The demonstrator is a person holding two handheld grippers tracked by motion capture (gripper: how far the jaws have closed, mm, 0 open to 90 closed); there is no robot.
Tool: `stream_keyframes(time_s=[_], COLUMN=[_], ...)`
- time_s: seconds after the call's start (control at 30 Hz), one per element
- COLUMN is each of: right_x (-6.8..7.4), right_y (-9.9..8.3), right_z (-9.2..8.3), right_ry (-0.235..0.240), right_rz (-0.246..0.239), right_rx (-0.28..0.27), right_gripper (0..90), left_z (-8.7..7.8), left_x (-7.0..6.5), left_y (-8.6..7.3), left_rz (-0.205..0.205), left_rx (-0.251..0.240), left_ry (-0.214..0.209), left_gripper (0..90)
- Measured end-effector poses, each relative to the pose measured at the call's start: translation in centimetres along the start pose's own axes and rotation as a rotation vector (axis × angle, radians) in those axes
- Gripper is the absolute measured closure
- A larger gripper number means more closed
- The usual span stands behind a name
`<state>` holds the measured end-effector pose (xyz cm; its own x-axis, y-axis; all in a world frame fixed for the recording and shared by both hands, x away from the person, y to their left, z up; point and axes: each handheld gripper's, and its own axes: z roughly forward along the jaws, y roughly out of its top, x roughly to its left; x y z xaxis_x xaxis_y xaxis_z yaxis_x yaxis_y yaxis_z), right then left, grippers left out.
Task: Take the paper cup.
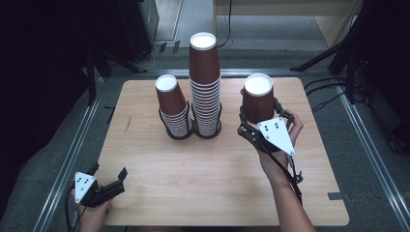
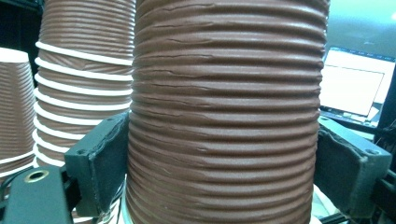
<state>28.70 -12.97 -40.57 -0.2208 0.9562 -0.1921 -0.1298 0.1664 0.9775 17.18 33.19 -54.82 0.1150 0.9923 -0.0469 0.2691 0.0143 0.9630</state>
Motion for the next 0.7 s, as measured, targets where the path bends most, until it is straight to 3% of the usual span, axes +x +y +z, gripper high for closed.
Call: stream_keyframes(time_s=[0.2, 0.3, 0.5, 0.7], right_x=[0.3, 0.6, 1.2, 1.5], right_y=[-0.9, -1.7, -3.0, -4.4], right_z=[-0.3, -0.6, -1.1, -1.1], right_ry=[-0.007, -0.021, -0.022, -0.02], right_rz=[0.007, -0.017, -0.021, -0.034], right_rx=[0.011, 0.016, 0.037, 0.062], right_gripper=[13.3, 13.3, 13.3, 13.2], left_z=[-0.1, -0.1, 0.0, 0.0], left_x=[-0.1, -0.2, -0.1, 0.0], left_y=[-0.1, -0.1, -0.1, 0.0], left_rz=[0.006, 0.018, 0.019, -0.001], left_rx=[-0.002, -0.003, -0.004, -0.005], left_ry=[-0.003, -0.005, -0.005, -0.003], left_gripper=[0.0, 0.0, 0.0, 0.0])
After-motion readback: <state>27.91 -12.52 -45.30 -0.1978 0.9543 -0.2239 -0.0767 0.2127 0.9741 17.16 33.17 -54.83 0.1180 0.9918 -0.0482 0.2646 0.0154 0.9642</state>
